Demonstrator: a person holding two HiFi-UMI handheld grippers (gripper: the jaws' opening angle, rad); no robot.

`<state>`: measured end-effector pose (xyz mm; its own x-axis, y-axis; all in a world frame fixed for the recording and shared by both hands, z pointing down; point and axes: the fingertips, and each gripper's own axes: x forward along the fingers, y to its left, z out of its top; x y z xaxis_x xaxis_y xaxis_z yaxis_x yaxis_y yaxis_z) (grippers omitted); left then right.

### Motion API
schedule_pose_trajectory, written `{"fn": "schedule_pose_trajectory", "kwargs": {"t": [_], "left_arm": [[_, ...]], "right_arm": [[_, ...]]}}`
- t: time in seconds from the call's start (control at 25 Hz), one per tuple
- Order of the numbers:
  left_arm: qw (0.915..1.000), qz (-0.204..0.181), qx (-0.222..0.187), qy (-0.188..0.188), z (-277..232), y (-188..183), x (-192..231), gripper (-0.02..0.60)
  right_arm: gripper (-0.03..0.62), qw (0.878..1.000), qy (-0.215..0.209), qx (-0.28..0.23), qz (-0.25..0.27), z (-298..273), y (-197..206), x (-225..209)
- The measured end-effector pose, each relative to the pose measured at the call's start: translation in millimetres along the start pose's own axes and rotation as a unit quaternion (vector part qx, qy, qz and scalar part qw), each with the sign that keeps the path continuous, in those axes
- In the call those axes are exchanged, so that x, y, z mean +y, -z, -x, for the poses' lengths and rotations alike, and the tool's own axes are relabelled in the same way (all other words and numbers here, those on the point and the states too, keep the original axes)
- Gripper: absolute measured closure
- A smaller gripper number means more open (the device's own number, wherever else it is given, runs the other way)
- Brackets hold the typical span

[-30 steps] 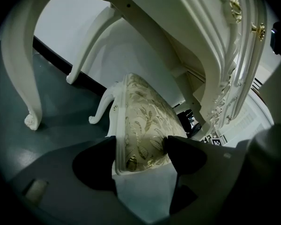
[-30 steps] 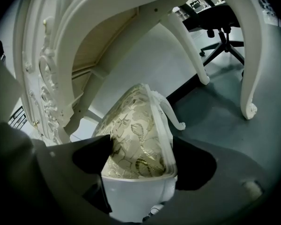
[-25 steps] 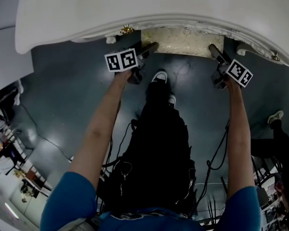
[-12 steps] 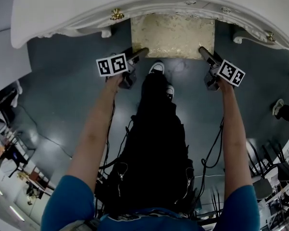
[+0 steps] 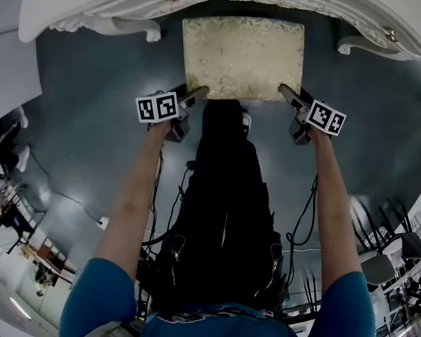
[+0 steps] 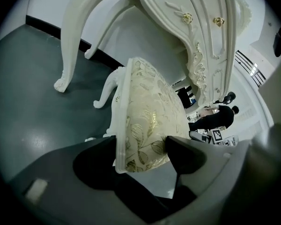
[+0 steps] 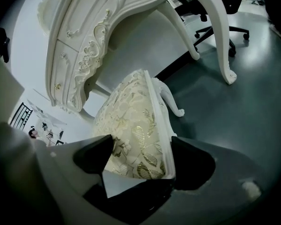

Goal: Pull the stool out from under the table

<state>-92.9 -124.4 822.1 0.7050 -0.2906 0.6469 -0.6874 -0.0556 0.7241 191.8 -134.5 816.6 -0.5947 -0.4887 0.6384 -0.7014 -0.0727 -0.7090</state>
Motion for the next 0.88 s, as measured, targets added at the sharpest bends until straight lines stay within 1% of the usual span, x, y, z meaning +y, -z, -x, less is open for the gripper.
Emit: {"fn": "schedule_pose_trajectory", "kwargs": {"t": [0.28,0.56,0.76,0.88], "left_arm": [[0.9999,0.002,0.017,0.000,16.7,51.6,6.2,0.225],[0.9988,0.017,0.044,-0.010,31.3,96.6,10.1,0.224],[0.9974,0.024,0.066,-0.016,52.7,143.1,13.7,0.224],[0.9968,0.023,0.075,-0.015,58.4,152.7,16.6,0.224]], "right_arm": [[0.192,1.000,0.000,0.024,-0.005,17.2,51.3,-3.7],[0.192,0.999,0.001,0.051,-0.004,31.0,91.7,-6.1],[0.192,0.998,0.003,0.066,-0.007,49.6,138.2,-3.7],[0.192,0.997,0.003,0.071,-0.009,52.3,150.5,-2.0]]}}
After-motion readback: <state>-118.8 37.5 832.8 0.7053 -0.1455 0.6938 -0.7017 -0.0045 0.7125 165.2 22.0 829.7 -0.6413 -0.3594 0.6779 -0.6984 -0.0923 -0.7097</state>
